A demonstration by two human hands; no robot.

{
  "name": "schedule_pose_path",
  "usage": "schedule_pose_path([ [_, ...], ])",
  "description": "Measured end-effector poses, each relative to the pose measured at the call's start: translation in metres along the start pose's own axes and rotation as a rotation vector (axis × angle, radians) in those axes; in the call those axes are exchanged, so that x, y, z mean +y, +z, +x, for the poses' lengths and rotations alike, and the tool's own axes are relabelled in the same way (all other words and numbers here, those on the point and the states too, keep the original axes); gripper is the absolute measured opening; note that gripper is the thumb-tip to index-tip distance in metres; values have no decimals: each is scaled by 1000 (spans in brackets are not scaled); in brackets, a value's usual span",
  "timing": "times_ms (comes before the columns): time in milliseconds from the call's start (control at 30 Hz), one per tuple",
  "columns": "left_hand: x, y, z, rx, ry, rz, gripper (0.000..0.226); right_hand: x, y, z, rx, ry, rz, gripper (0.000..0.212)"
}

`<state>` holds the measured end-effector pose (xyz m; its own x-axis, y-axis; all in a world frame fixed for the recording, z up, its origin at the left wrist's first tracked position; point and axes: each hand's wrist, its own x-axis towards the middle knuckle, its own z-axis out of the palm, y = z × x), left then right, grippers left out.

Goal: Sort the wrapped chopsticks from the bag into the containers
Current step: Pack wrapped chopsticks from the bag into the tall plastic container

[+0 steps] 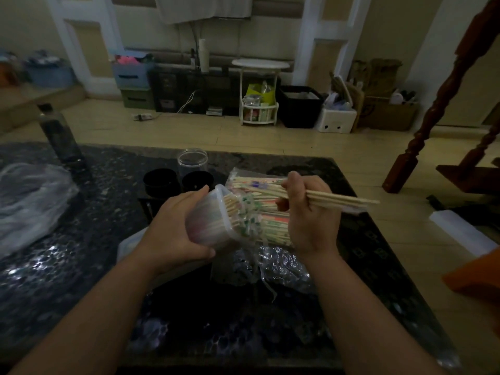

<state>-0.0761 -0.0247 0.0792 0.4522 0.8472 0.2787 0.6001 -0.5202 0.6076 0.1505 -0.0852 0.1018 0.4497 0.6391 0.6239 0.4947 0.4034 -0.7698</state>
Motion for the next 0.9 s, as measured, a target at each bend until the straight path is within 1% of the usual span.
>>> schedule_pose_path([
  [67,0,1,0,-3,6,2,124,-12,1,-1,39,175,225,34],
  [133,0,2,0,-8,8,6,124,-17,1,-2,74,238,290,37],
  [233,0,3,1,-24,11,19,124,-19,2,-2,67,271,323,39],
  [300,0,4,1,-38,22,31,122,-19,4,-2,17,321,348,38],
  [433,0,7,0,-83,45,40,121,-18,9,-4,-90,402,352,24],
  [500,0,8,0,-102,62,43,119,-14,12,-4,-73,415,320,24],
  [567,0,9,-1,-121,77,38,118,-13,15,-4,-53,466,303,24],
  [600,0,10,-2,-132,82,37,118,-13,16,-3,-73,509,291,21],
  [633,1,10,-2,-141,86,38,117,-13,17,-2,-147,560,276,16],
  [700,2,11,-3,-143,96,46,115,-16,18,-3,-369,683,314,7],
  [733,2,11,-3,-143,99,49,114,-18,17,-4,-410,747,369,6],
  [767,2,11,-4,-143,98,53,114,-18,16,-2,-350,809,434,9],
  [800,2,11,-4,-143,97,60,114,-17,15,1,-217,861,505,14],
  [833,3,11,-4,-142,97,68,114,-14,14,4,-71,876,560,17],
  [867,2,11,-3,-139,100,73,115,-12,13,6,25,863,577,17],
  [900,2,11,-3,-137,102,73,114,-8,13,7,43,827,535,13],
])
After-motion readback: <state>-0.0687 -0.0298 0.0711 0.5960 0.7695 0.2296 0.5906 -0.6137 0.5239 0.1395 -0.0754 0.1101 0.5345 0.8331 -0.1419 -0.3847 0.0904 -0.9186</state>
